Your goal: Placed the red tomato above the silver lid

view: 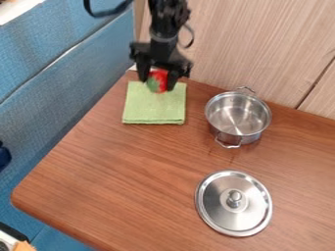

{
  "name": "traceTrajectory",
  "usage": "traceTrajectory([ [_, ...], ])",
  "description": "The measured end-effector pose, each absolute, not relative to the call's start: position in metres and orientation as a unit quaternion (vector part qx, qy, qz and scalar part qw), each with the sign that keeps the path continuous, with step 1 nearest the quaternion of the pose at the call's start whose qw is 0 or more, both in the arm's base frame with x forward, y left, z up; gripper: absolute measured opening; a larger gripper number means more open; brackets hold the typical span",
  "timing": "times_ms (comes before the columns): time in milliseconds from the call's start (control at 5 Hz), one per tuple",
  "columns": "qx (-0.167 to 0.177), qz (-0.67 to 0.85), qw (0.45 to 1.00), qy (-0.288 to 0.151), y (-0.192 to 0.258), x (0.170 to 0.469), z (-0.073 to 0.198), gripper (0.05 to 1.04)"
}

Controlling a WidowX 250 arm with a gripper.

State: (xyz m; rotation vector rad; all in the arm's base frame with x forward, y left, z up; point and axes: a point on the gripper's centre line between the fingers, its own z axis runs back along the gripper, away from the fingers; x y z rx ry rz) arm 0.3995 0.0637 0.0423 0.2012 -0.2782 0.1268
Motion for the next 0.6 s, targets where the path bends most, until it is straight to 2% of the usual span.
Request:
traceTrajectory([
  [200, 0.083, 0.051, 0.981, -0.170, 0.045, 0.397, 0.070, 0.733],
  [400, 0.052, 0.004, 0.981, -0.186, 0.008, 0.391, 0.080, 0.733],
  [600, 0.030, -0.054, 0.982, -0.177, -0.026, 0.383, 0.072, 0.733],
])
